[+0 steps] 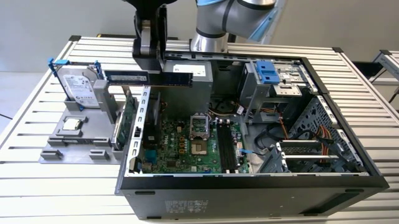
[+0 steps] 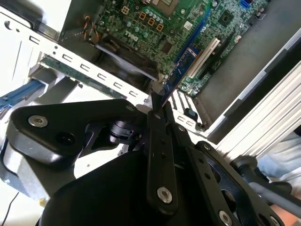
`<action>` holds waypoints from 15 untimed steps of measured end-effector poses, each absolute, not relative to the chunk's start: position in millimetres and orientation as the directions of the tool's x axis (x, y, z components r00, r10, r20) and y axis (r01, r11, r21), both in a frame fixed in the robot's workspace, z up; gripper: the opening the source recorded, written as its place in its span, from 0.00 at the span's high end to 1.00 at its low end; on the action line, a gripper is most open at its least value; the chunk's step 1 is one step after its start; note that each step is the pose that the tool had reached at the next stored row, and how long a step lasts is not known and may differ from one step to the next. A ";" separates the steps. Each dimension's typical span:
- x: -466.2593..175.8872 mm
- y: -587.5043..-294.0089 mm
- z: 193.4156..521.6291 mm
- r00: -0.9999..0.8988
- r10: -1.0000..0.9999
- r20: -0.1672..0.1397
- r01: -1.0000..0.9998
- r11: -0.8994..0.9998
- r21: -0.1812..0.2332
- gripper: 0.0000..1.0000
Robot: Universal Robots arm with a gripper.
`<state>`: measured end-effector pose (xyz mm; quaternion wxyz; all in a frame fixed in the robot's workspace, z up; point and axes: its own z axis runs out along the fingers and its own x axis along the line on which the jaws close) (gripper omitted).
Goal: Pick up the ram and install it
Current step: 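Pick up the ram and move it above insertion slot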
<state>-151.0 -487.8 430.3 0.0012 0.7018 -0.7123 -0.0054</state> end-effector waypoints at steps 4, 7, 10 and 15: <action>-147.9 -487.8 430.8 -0.015 -1.000 -0.006 -1.000 0.015 0.009 1.00; -145.6 -487.8 431.3 -0.015 -1.000 -0.006 -1.000 0.015 0.009 1.00; -143.5 -487.8 431.7 -0.015 -1.000 -0.006 -1.000 0.015 0.009 1.00; -140.4 -487.9 432.4 -0.015 -1.000 -0.006 -1.000 0.015 0.009 1.00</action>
